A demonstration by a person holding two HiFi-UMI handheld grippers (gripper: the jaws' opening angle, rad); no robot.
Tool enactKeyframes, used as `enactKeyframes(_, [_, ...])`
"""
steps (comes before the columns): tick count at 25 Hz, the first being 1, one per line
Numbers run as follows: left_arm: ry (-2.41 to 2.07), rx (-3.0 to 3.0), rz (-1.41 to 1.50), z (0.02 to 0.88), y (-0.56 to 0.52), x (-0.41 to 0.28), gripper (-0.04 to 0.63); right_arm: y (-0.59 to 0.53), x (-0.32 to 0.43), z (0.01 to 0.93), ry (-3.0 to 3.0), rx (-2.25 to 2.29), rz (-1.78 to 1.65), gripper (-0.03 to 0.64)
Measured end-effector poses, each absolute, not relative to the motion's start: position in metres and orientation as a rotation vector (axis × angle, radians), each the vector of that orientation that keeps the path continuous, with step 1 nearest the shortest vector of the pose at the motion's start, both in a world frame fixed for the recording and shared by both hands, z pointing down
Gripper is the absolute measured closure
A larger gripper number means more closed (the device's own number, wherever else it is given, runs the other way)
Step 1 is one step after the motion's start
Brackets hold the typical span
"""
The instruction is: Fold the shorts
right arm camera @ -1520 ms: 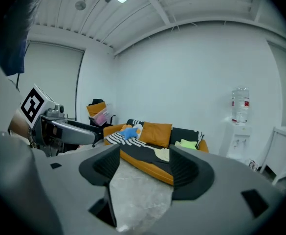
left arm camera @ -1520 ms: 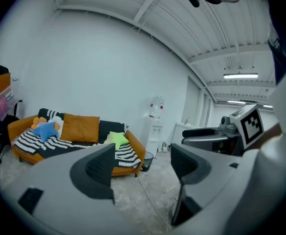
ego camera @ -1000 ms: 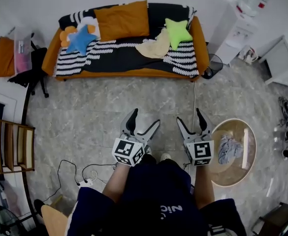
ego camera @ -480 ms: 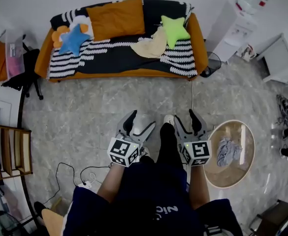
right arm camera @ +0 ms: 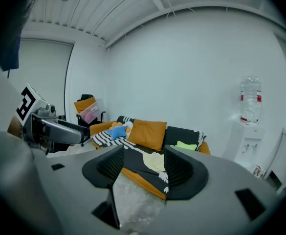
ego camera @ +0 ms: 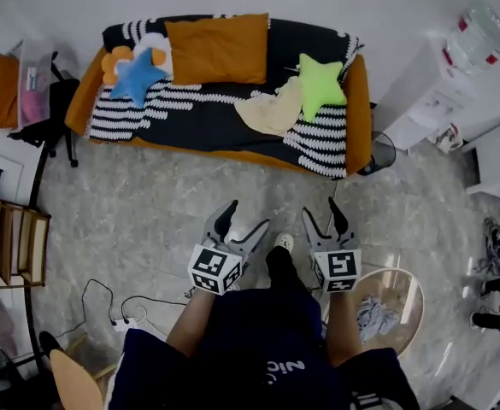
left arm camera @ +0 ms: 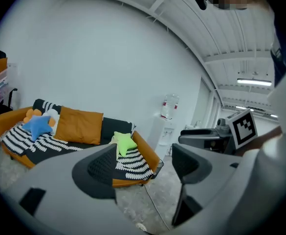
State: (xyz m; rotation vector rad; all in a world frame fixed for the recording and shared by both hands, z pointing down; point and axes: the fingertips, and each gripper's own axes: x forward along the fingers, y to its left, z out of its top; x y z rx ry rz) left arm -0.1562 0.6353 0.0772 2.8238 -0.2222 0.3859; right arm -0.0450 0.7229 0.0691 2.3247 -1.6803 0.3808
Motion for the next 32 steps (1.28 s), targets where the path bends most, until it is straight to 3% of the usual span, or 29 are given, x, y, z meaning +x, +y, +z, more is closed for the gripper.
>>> enactKeyframes(10, [-0.417, 2.791, 0.399, 0.082, 0.606, -0.053, 0.264, 0.668, 0.071, 0.068, -1.822, 2.165, 0.347, 0.37])
enactKeyframes(15, [-0.407, 2.848, 0.518, 0.095, 0.608, -0.029, 0.265, 0.66, 0.085, 0.08, -1.837, 2.09, 0.392, 0.37])
enactKeyframes(32, [-0.388, 2.696, 0.522, 0.128, 0.527, 0.042, 0.318, 0.601, 0.146, 0.106, -1.738, 2.108, 0.514, 0.379])
